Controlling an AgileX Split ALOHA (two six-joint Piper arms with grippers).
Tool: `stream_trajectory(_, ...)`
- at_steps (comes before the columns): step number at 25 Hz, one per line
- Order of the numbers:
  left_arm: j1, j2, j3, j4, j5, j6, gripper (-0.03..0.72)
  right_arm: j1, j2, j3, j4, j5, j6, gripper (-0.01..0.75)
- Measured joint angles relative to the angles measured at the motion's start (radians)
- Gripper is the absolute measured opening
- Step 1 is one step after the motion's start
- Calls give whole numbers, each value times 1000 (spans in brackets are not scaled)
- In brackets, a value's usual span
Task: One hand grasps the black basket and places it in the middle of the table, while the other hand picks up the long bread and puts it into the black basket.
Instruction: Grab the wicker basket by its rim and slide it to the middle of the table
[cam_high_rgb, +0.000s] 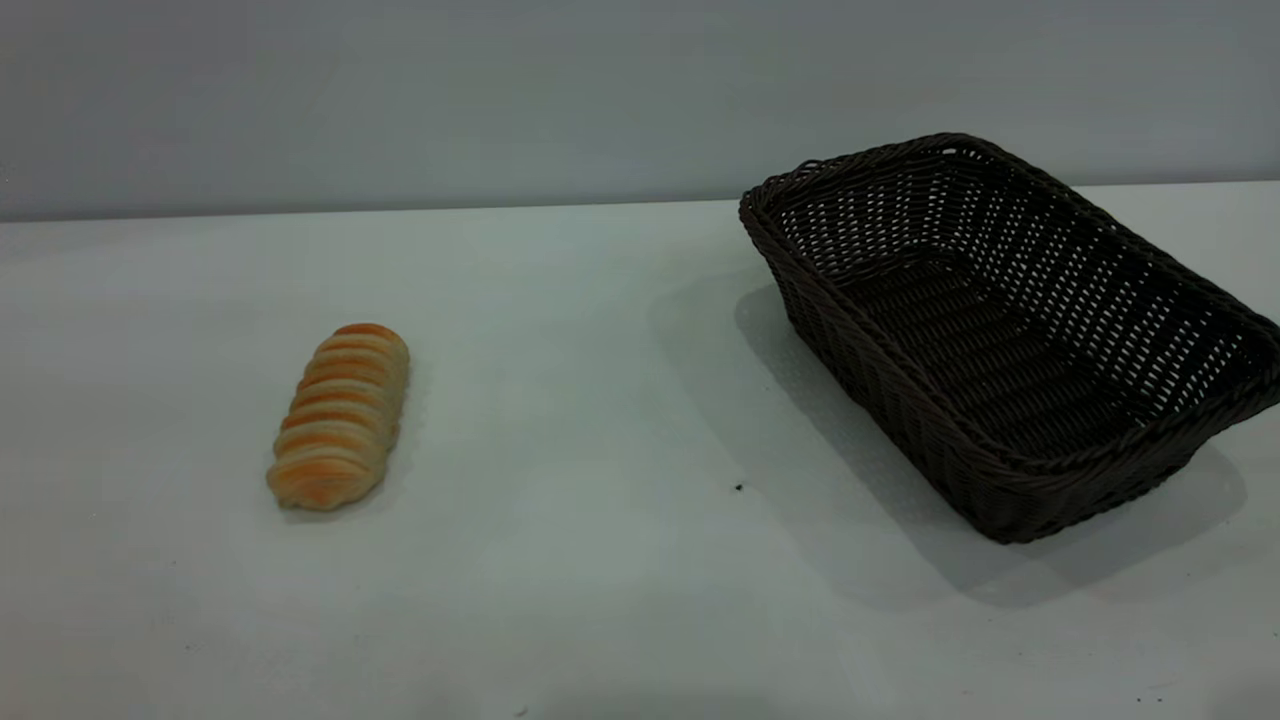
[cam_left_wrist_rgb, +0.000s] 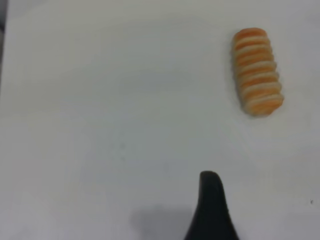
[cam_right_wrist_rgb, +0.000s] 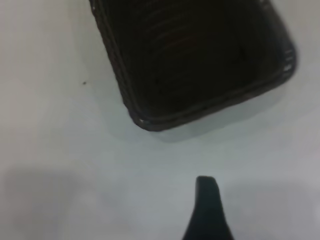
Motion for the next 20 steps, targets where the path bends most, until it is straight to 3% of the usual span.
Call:
stream_trajectory(9, 0, 251, -21, -118, -231, 135, 591, 0, 517, -8, 381, -226, -38, 595)
stream_trajectory(20, 0, 278, -21, -176, -258, 189, 591, 0, 912, -63, 764, -424, -50, 592)
